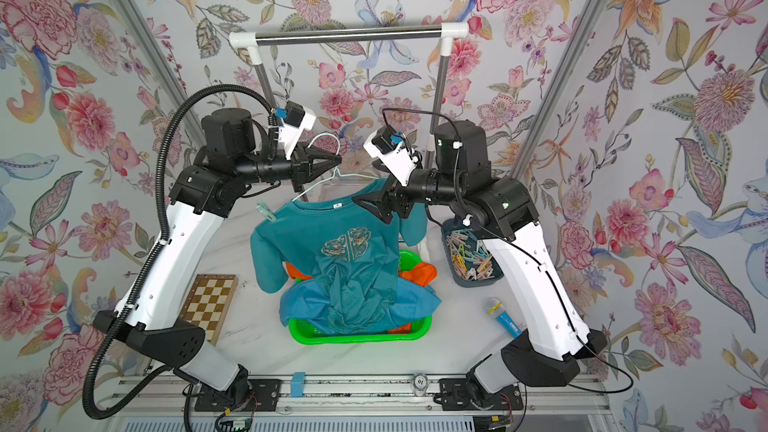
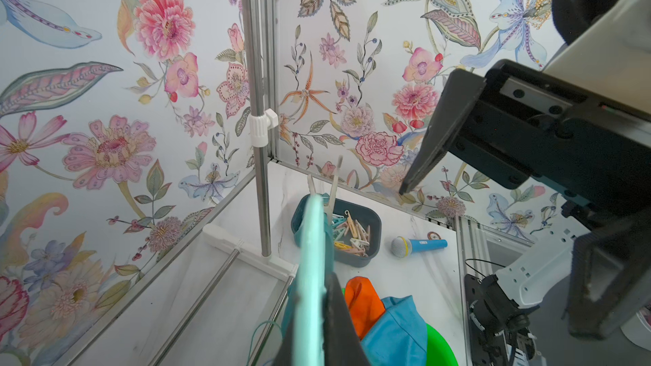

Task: Use clothespins to secure the t-shirt on both sides of the hanger
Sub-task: Hang the hanger on the clothesline.

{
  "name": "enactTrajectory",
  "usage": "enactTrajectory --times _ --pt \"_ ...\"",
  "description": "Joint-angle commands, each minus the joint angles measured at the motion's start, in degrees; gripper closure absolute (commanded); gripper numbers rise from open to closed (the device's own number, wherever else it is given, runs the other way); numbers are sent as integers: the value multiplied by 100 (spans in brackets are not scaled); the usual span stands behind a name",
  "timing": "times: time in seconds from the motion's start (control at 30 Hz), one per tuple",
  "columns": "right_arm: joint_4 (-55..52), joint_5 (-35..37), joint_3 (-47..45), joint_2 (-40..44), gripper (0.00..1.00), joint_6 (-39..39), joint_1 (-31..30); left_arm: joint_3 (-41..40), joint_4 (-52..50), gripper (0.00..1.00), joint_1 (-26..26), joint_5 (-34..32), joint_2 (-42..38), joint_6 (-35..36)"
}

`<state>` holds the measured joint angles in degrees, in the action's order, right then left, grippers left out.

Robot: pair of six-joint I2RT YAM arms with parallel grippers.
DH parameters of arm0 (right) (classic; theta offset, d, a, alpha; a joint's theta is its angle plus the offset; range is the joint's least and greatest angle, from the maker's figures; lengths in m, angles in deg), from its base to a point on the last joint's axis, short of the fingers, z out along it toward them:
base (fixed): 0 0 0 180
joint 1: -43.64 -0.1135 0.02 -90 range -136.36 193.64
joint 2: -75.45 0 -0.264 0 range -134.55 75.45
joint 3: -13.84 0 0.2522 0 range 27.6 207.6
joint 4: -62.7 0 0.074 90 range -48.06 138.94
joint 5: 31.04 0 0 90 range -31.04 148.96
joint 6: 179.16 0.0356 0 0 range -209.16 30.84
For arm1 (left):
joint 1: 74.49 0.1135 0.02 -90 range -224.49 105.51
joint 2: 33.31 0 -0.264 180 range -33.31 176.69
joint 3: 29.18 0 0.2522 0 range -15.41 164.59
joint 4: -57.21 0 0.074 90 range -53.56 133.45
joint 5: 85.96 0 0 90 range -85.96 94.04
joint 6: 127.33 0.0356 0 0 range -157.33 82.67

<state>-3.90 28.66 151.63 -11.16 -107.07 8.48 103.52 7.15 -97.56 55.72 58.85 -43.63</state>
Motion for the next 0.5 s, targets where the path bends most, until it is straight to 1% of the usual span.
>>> enactTrajectory --times 0.0,0.17,0.33,0.37,0.47 --pt "-145 -386 -38 -121 13 -81 -16 -37 -44 96 62 406 -398 200" --pt "-185 -384 20 -372 19 -113 -145 -128 37 96 64 856 -520 169" --pt "-184 -248 133 -544 22 -160 -166 -397 265 96 52 1032 -771 22" --pt "-184 -256 160 -566 23 -169 -313 -465 308 96 50 1070 -823 -13" --pt "-181 -282 225 -644 27 -184 -418 -631 500 96 51 1124 -925 -162"
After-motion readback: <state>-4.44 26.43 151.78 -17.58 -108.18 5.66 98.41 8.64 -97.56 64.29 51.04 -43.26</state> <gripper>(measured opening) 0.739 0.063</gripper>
